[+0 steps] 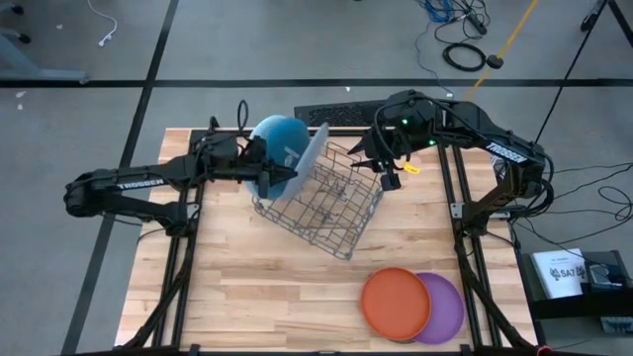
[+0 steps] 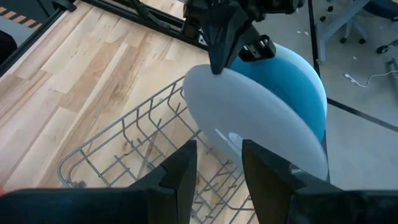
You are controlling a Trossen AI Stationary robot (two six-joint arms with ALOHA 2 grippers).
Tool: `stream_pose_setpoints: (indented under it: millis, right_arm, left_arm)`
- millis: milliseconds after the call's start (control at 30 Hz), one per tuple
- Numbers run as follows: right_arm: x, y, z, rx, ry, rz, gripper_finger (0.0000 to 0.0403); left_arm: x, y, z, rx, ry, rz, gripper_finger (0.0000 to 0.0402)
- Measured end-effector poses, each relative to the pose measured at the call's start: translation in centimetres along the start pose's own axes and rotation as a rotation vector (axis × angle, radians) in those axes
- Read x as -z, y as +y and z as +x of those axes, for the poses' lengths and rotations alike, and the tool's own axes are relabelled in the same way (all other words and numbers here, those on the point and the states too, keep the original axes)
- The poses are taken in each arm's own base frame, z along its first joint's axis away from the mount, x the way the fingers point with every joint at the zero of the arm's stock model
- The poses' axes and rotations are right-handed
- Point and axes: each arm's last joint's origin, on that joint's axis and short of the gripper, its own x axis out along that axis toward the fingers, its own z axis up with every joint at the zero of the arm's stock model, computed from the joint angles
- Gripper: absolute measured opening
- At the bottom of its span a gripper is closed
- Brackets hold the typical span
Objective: Sort dishes
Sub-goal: Put the gray plate in the dish rack
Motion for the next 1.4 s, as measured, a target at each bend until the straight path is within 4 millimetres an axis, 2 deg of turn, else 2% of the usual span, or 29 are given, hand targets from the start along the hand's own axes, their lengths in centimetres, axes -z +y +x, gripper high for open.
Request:
stream_pose_setpoints:
  millis: [200, 867, 1167, 1400]
  right_arm:
    - [0.0, 0.0, 0.0, 0.0, 0.0, -0.002, 0.0121]
    - [0.0, 0.0, 0.0, 0.0, 0.001, 0.015, 0.0121]
    - [0.0, 0.0, 0.0, -0.003, 0.0, 0.015, 0.0121]
    - [0.0, 0.0, 0.0, -0.004, -0.001, 0.015, 0.0121]
  left_arm:
    - [-0.2, 0.2, -0.1, -0.006, -0.007, -0.002, 0.0]
    - [0.9, 1.5, 2.0, -0.058, 0.063, -0.086, 0.0]
    - [3.4, 3.2, 2.4, 0.006, 0.002, -0.181, 0.0]
    - [3.7, 3.4, 2.2, 0.015, -0.042, -0.179, 0.0]
